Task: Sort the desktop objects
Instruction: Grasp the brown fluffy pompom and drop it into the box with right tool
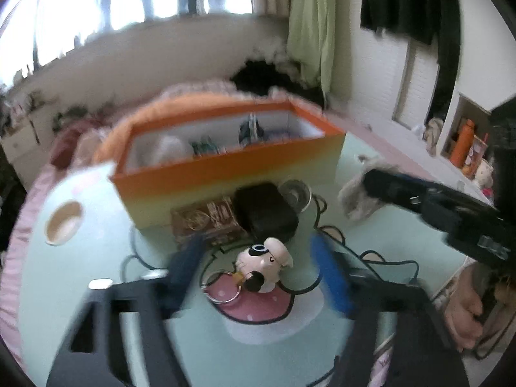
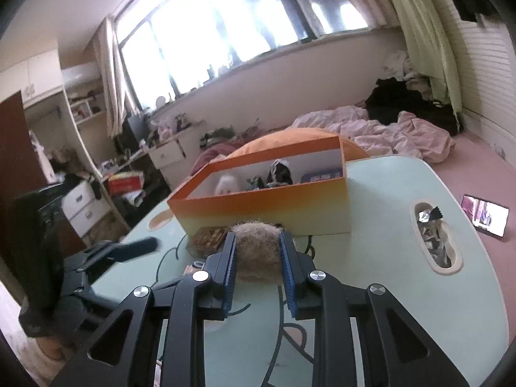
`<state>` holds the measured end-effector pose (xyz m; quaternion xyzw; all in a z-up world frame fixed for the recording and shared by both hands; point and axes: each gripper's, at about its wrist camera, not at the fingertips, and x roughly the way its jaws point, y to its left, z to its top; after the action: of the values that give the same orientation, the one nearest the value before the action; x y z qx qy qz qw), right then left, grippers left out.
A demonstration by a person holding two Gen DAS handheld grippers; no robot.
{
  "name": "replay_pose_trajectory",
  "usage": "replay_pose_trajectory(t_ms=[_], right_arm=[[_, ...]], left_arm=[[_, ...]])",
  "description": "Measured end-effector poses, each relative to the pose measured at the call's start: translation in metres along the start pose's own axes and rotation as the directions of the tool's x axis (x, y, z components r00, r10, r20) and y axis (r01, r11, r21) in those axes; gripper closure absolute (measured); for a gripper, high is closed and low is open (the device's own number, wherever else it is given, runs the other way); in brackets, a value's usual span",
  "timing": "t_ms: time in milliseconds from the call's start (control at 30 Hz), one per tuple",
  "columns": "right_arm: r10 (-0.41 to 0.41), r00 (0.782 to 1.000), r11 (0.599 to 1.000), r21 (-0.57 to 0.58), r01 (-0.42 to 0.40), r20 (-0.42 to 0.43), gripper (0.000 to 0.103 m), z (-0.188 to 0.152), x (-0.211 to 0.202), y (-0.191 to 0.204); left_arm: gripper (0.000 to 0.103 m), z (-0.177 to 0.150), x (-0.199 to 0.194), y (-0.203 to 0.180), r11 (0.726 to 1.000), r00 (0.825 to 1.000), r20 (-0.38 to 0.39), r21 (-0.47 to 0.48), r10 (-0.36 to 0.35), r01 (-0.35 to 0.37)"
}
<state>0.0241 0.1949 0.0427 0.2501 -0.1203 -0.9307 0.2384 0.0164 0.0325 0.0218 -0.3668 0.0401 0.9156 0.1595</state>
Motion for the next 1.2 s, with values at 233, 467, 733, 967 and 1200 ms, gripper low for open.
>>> replay_pose_trajectory(t_ms=[233,467,733,967,1200], right_arm=[[-0.026,1.0,0.999,0.032,0.025,0.012,0.079,0.007,-0.005,-0.01],[0.026,0.997,0.999,0.044,-0.029,0.067,0.079,0.064,-0.009,-0.009],[-0.041,0.999,0.999,0.003,0.041,-0.019,0.06,0.121,0.061,-0.008],[-0.033,0.996,0.998,0.062,0.027,0.085,0.039,0.09,0.021,-0.023],[-0.047,0.999,0.996,0.082,0.045,0.023,0.03,0.054,0.011,-0.025]], left_arm=[[0.065,-0.008,-0.014,0.018,0.995,0.996,0.004,-0.041,-0.086,0.086],[0.083,0.054,-0.056,0.039,0.988,0.976,0.187,-0.084,-0.115,0.132],[0.082,0.097,-0.016,0.08,0.946,0.971,0.215,-0.28,-0.105,0.164],[0.023,0.036,-0.031,0.063,0.973,0.987,0.134,-0.2,-0.092,0.118],[0.024,-0.003,0.005,0.022,0.994,0.996,-0.047,-0.077,-0.076,0.072]])
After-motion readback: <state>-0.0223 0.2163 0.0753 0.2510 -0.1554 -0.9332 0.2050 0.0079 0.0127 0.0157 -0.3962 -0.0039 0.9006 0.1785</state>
